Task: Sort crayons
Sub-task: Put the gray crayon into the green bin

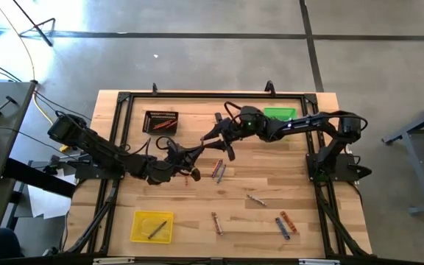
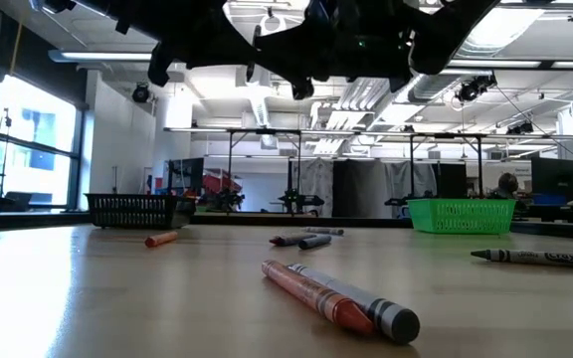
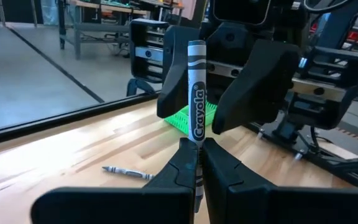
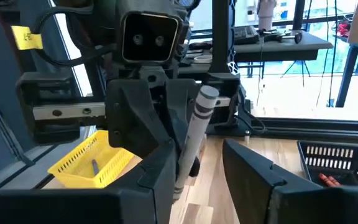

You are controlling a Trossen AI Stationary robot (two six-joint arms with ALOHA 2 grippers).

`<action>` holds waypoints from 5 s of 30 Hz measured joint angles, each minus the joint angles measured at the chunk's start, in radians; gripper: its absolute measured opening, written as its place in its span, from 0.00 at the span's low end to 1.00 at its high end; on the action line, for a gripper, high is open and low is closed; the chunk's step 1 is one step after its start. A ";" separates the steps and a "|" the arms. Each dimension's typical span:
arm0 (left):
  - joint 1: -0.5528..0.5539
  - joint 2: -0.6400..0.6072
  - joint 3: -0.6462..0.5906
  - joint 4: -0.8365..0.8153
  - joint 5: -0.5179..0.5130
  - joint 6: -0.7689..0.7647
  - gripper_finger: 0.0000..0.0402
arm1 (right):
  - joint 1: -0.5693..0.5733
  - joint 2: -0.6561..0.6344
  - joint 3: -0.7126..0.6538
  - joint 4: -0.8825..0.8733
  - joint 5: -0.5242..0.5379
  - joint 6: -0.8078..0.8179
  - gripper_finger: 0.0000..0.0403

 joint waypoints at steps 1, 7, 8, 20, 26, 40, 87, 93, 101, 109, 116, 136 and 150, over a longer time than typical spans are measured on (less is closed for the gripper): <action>0.000 0.000 0.000 0.002 0.000 0.006 0.00 | 0.001 0.000 0.000 0.002 0.000 0.000 0.32; 0.004 0.000 0.000 0.005 0.000 0.008 0.00 | 0.019 0.000 0.000 0.032 0.002 0.002 0.32; 0.006 0.000 0.000 0.005 0.001 0.009 0.00 | 0.024 0.000 0.000 0.038 0.003 0.001 0.32; 0.011 0.000 0.000 0.012 0.011 0.034 0.00 | 0.048 0.000 0.000 0.050 0.062 0.008 0.20; 0.011 0.000 0.000 0.011 0.007 0.035 0.00 | 0.048 0.000 0.000 0.047 0.111 0.011 0.03; 0.010 0.001 0.001 0.043 0.025 0.033 0.16 | -0.001 0.000 0.001 -0.011 0.159 0.044 0.01; -0.018 -0.001 0.000 -0.145 0.063 -0.047 0.31 | -0.546 -0.519 -0.335 -1.041 0.732 0.019 0.10; -0.018 -0.001 0.000 -0.146 0.062 -0.055 0.31 | -0.546 -0.519 -0.335 -1.041 0.732 -0.001 0.25; -0.018 -0.001 0.000 -0.146 0.062 -0.056 0.31 | -0.533 -0.520 -0.325 -0.969 0.498 0.061 0.30; -0.015 -0.001 0.000 -0.147 0.060 -0.050 0.31 | -0.357 -0.486 -0.320 -0.788 0.354 0.097 0.31; -0.012 -0.001 0.000 -0.147 0.059 -0.054 0.31 | -0.253 -0.365 -0.320 -0.653 0.414 0.113 0.31; 0.037 -0.055 -0.001 -0.126 0.060 0.117 0.31 | -0.166 -0.020 -0.143 -0.645 0.537 0.153 0.31; 0.043 -0.177 0.000 -0.148 0.060 0.251 0.31 | -0.155 0.206 0.158 -0.951 0.556 0.067 0.31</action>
